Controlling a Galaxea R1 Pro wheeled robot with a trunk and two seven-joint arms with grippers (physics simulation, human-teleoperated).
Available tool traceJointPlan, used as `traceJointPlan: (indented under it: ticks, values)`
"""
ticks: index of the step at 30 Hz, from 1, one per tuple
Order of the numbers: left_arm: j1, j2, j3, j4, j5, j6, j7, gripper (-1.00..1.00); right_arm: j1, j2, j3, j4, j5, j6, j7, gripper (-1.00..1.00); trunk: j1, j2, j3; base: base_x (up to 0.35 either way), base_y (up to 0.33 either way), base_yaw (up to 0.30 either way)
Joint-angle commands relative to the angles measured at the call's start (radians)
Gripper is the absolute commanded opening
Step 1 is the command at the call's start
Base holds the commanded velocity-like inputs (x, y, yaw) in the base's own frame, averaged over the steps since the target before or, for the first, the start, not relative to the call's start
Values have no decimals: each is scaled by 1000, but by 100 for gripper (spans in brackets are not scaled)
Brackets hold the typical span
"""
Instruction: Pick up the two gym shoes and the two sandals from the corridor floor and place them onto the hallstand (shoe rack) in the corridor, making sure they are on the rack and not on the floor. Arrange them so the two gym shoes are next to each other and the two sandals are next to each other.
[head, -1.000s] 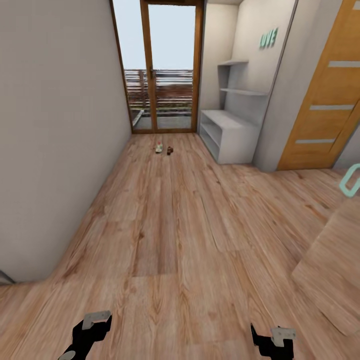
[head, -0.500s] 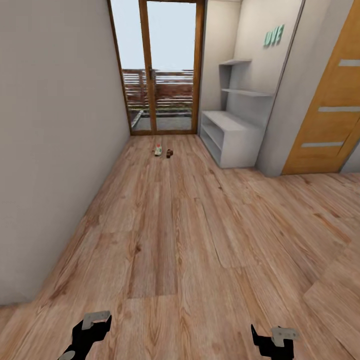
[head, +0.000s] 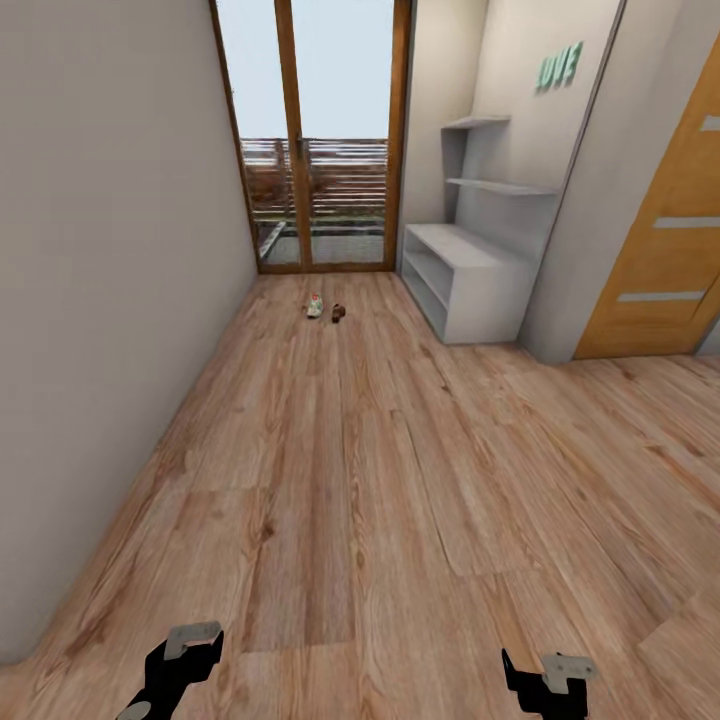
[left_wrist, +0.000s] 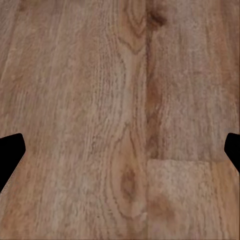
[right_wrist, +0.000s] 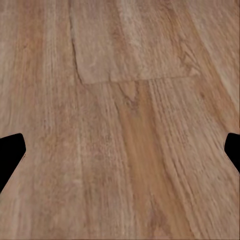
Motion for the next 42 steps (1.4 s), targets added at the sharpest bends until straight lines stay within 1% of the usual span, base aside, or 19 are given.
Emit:
traceJointPlan:
  ticks: [1,5,14,18,42]
  values:
    - [-1,0,1,1,6,-3,-2,100,0,0,2,1,-8,-3,1,100,0,0,-1,338,0,0]
    - [-1,0,1,1,6,-3,-2,100,-1,0,2,1,-8,-3,-1,100,0,0,-1,338,0,54]
    - [-1,0,1,1,6,-3,-2,100,-1,0,1,1,-8,-3,-2,100,0,0,-1,338,0,221]
    - [-1,0,1,1,6,-3,-2,100,-1,0,0,0,-9,-3,-2,100,0,0,-1,338,0,122]
    - [0,0,1,2,6,-3,-2,100,-1,1,0,1,-8,-3,-2,100,0,0,-1,338,0,10]
